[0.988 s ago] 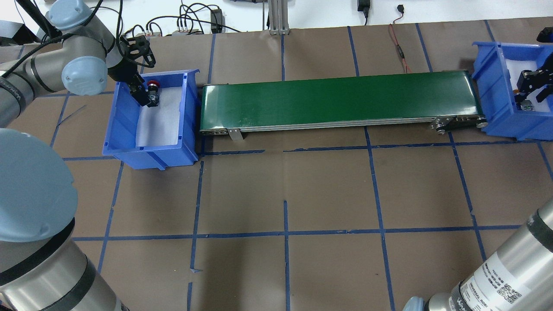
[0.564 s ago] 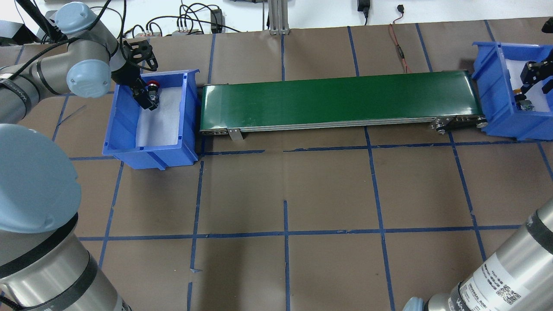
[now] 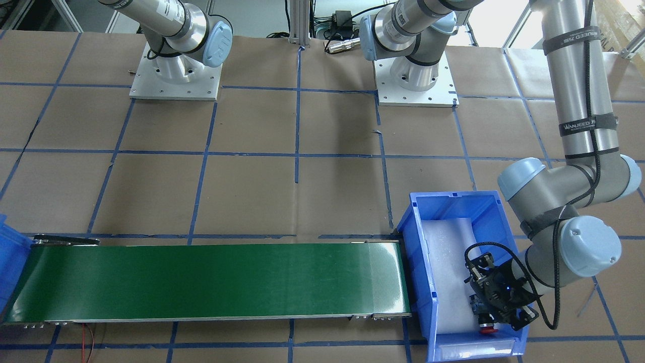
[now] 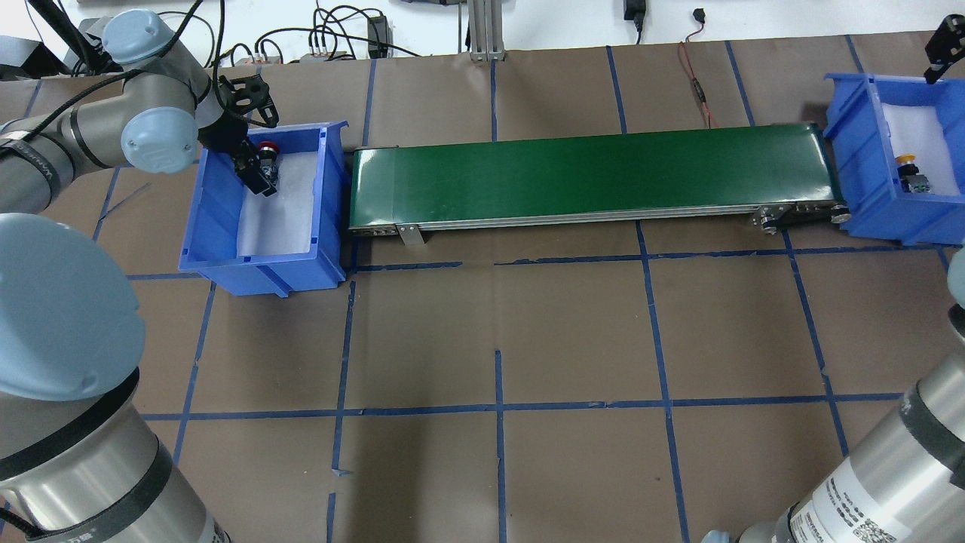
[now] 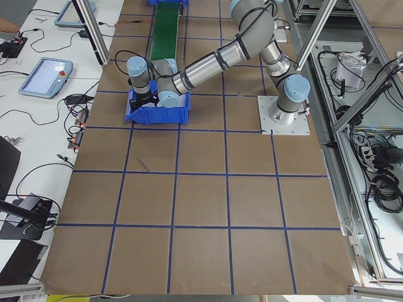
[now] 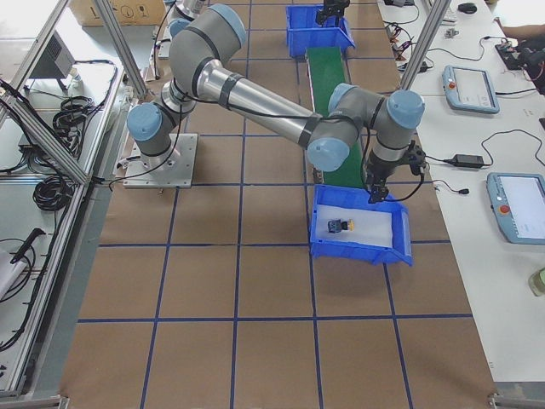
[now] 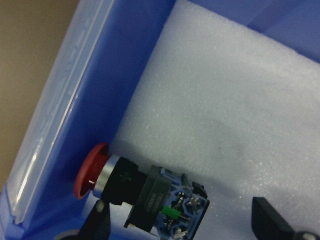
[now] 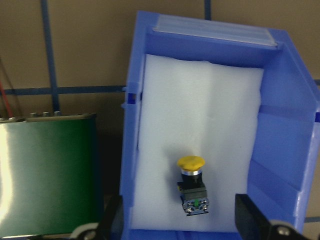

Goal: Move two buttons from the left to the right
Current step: 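Lift the red button with the left gripper while the right gripper returns over the belt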

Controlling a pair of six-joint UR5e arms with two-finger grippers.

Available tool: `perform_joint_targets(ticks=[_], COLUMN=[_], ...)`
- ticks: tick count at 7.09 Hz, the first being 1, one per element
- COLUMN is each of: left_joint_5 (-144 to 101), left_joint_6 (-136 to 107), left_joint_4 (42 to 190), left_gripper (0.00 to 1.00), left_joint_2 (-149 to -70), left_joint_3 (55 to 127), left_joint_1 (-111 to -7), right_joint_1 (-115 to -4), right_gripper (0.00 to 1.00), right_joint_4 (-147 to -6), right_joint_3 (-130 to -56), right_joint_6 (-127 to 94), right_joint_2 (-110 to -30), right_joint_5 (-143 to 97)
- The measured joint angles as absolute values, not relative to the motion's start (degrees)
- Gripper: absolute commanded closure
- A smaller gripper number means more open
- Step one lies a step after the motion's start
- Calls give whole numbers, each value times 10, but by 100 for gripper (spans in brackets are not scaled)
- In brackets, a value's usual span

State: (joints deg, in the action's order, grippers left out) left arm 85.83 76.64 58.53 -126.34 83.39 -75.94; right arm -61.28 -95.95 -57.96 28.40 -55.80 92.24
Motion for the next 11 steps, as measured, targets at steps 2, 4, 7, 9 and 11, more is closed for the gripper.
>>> perform_joint_targets(ticks=[2, 4, 7, 9, 11], left_joint_5=[858, 859, 858, 857, 859], left_joint_6=[766, 766, 766, 766, 766], left_joint_4=[585, 585, 586, 588, 603], left_gripper=[58, 58, 58, 58, 58], left_joint_2=[-1264, -1263, -1255, -1234, -1201], left_joint_3=[834, 833, 827, 832, 835], left_joint_1=[-759, -759, -759, -758, -758], right_joint_1=[-667, -724, -839, -873, -880], right_gripper=[0, 0, 1, 0, 0], right_joint_4=[-900, -864, -861, -859, -911], right_joint_3=[-575, -577, -581, -630, -778], right_joint_6=[279, 274, 188, 164, 162], right_joint_2=[-594, -631, -651, -691, -782], right_joint_5=[919, 920, 924, 922, 922])
